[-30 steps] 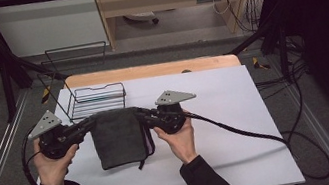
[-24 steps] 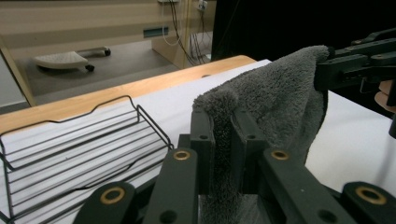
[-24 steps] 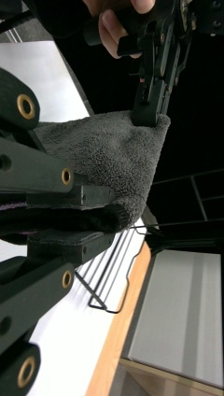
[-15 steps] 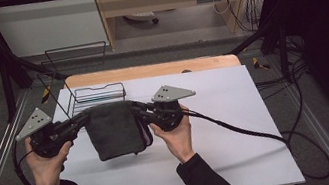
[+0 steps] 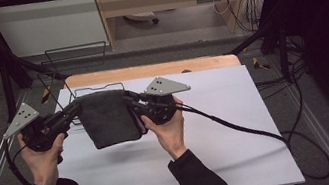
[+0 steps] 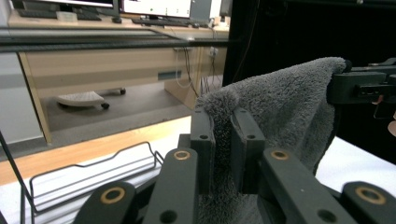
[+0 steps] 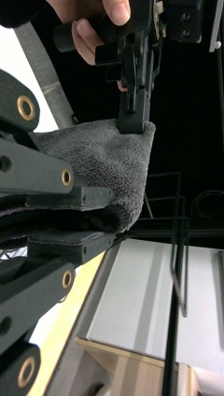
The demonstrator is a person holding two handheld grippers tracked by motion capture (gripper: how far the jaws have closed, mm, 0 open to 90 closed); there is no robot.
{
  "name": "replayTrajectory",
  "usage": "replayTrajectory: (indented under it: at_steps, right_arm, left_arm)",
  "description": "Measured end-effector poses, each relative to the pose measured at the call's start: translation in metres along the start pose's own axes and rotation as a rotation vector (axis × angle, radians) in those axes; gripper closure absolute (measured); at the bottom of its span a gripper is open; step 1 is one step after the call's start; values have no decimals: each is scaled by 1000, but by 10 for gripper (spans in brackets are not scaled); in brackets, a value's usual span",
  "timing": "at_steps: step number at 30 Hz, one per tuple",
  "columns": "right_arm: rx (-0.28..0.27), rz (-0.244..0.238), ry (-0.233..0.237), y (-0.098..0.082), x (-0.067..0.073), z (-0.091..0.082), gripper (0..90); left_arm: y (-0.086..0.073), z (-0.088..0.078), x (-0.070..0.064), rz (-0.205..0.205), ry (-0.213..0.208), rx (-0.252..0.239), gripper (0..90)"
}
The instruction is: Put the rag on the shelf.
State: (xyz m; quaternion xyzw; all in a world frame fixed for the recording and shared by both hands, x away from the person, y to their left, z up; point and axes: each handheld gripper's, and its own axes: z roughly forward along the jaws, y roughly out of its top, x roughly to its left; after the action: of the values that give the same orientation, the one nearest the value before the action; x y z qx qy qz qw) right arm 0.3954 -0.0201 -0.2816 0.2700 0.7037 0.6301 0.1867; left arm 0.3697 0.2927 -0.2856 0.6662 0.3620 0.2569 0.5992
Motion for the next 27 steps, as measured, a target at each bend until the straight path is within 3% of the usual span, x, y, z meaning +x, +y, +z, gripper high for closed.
replayTrajectory:
  at_steps: [27]
  right_arm:
    - [-120,-79,-39,53,15,30,805]
  left_arm:
    - [48,-10,24,-7,68,-152,805]
